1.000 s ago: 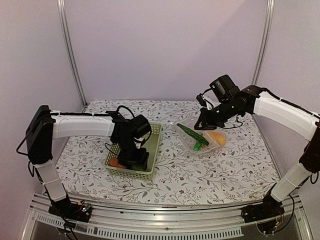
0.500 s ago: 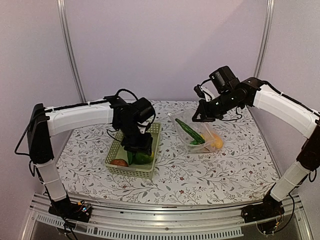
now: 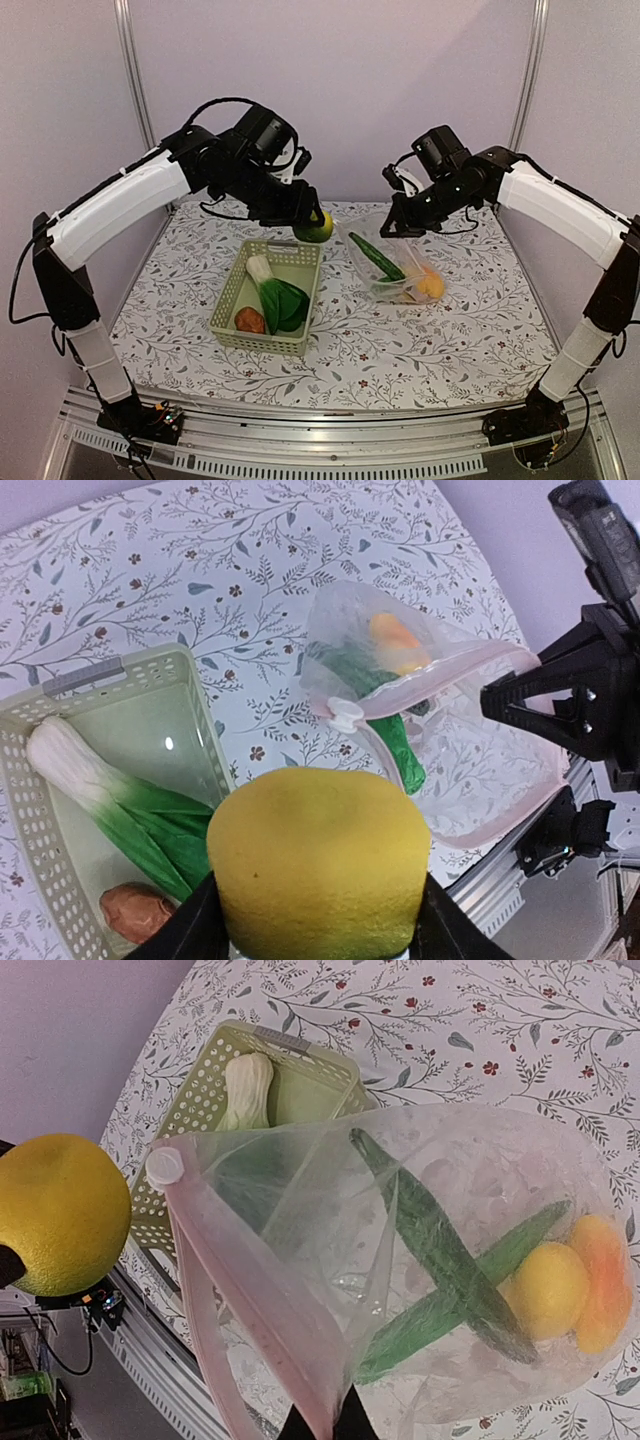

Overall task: Place the food in the zip-top bag and seal the zipper
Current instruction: Pick up the fake fruit from the bin, then place the fake fruit in the zipper food storage bag.

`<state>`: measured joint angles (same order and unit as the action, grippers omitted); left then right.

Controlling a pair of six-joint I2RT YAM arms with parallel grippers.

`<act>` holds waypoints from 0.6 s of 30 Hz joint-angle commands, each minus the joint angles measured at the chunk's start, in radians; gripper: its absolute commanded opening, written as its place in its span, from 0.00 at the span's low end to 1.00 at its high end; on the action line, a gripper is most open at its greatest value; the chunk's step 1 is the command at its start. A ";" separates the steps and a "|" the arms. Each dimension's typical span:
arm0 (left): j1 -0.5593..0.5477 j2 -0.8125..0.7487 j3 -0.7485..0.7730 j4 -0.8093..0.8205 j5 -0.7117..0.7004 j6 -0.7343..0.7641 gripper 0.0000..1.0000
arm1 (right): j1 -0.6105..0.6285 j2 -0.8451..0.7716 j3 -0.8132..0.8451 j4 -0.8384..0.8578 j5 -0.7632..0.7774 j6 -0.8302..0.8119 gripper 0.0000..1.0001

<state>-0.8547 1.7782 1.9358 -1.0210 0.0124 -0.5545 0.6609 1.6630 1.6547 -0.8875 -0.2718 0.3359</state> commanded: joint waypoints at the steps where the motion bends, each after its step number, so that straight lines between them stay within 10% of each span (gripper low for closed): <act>1: 0.002 -0.040 -0.013 0.111 0.014 0.065 0.45 | -0.003 0.027 0.057 -0.029 0.004 0.004 0.00; 8: -0.008 -0.105 -0.127 0.416 0.137 0.104 0.44 | -0.003 0.055 0.123 -0.046 -0.013 0.034 0.01; 18: -0.043 0.042 -0.062 0.450 0.124 0.143 0.39 | -0.018 0.082 0.213 -0.080 -0.019 0.047 0.01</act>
<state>-0.8799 1.7638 1.8572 -0.5900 0.1543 -0.4458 0.6594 1.7260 1.8015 -0.9436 -0.2768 0.3664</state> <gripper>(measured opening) 0.539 0.008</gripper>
